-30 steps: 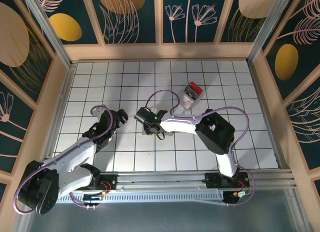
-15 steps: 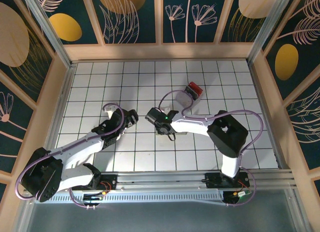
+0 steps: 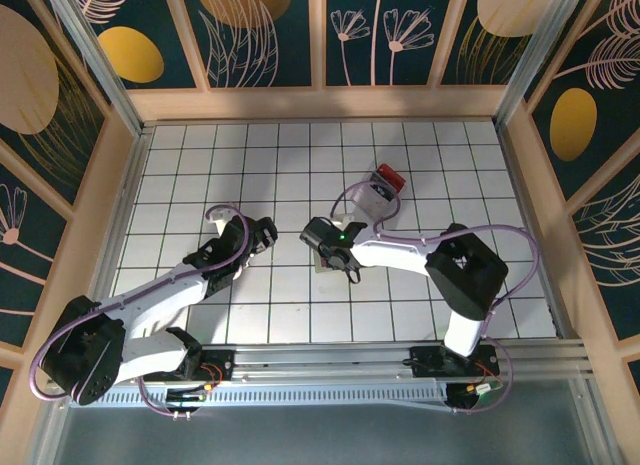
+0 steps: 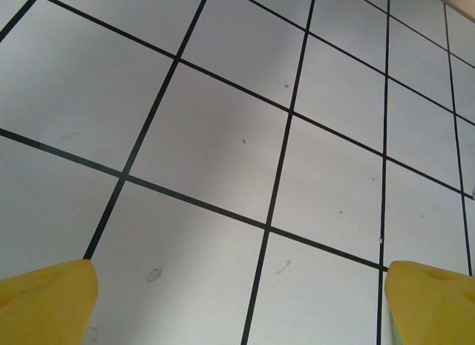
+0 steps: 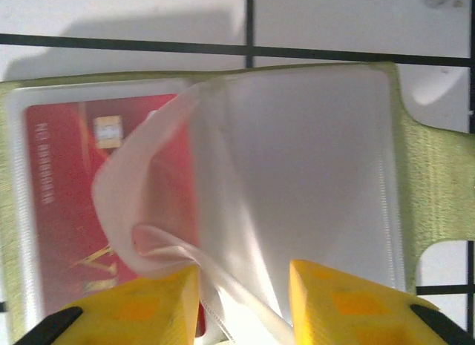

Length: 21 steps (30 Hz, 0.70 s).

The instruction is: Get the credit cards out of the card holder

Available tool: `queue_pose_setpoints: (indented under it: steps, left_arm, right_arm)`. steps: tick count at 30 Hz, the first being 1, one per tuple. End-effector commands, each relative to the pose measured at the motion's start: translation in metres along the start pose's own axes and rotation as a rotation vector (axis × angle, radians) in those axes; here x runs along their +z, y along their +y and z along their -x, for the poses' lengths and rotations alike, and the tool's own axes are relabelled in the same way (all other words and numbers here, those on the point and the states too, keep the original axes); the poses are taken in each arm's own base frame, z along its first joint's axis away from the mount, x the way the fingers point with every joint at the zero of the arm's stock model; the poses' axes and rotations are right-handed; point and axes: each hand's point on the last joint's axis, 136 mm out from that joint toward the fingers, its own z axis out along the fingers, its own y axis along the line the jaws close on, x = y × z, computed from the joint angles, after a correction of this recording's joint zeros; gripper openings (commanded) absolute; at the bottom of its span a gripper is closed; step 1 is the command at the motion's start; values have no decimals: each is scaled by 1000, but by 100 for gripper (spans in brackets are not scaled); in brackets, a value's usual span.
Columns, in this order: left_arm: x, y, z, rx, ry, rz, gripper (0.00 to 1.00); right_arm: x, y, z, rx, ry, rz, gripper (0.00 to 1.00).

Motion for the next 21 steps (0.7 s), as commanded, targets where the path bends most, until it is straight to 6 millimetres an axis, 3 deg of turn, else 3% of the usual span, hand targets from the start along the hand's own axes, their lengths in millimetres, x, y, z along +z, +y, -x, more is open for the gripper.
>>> queue_pose_setpoints:
  steps: [1,8,14,21]
  left_arm:
    - [-2,-11,7,20,-15,-18,99]
    - [-1,-34,0,123,-7,-48,99]
    - [3,-61,-17,214,12,-64,99]
    - [10,-80,-33,263,43,-87,99]
  right_arm:
    - [-5,-29,6,36,-30,-74,34]
    - [2,-45,9,77,-23,-59,28]
    - [2,-54,17,99,-34,-46,36]
    - [-3,-75,26,118,-61,-93,37]
